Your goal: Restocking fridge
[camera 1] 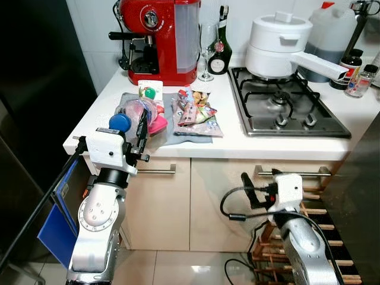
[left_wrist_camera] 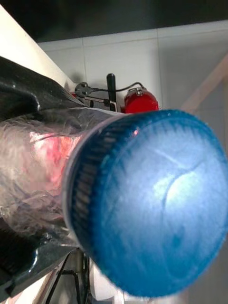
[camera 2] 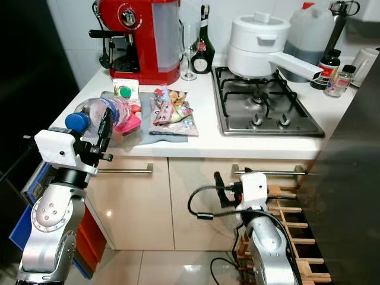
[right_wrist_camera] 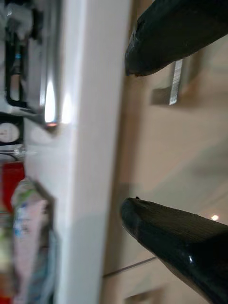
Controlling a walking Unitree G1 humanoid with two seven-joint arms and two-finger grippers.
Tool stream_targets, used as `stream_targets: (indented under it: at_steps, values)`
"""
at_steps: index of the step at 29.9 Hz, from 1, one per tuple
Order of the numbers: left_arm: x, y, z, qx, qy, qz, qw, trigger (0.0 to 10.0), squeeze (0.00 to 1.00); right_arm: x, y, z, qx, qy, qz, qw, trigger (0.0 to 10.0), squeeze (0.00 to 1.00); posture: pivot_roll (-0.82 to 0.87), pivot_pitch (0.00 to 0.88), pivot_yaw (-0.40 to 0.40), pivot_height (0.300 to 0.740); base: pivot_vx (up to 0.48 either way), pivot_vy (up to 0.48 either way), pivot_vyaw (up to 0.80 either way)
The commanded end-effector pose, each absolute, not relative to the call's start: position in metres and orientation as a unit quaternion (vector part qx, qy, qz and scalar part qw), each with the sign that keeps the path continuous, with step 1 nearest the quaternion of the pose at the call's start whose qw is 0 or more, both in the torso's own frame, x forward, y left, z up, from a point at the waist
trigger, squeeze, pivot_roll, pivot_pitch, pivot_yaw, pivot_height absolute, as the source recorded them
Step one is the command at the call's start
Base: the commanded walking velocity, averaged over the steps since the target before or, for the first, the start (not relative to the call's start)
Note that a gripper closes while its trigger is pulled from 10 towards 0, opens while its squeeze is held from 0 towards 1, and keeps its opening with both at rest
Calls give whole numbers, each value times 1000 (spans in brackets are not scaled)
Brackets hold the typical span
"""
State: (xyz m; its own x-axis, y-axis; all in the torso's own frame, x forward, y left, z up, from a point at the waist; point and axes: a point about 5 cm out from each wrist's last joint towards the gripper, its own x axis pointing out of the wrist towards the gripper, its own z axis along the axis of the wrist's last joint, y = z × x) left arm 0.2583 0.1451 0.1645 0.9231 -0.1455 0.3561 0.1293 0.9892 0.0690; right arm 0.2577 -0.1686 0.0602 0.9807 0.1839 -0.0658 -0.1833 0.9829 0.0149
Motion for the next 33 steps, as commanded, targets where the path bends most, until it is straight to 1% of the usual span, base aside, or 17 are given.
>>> stream_targets:
  at_steps: [1, 10, 11, 18, 33]
  values:
    - [250, 151, 85, 17, 32, -55, 998, 10000, 0, 261, -169, 59, 14, 35, 94, 995, 10000, 4, -37, 0, 3, 740, -296, 0, 0]
    - [251, 151, 82, 22, 32, -41, 998, 10000, 0, 275, -161, 64, 14, 25, 117, 993, 10000, 0, -28, 0, -11, 740, -315, 0, 0]
    - [252, 152, 83, 23, 30, -41, 998, 10000, 0, 275, -160, 64, 13, 25, 121, 992, 10000, 12, -26, 0, -11, 740, -311, 0, 0]
    - [257, 153, 86, 28, 24, -42, 998, 10000, 0, 276, -153, 64, 14, 22, 124, 992, 10000, 8, -32, 0, -3, 740, -309, 0, 0]
    - [259, 148, 86, 25, 20, -45, 998, 10000, 0, 274, -150, 67, 9, 18, 130, 991, 10000, 8, -35, 0, -6, 740, -306, 0, 0]
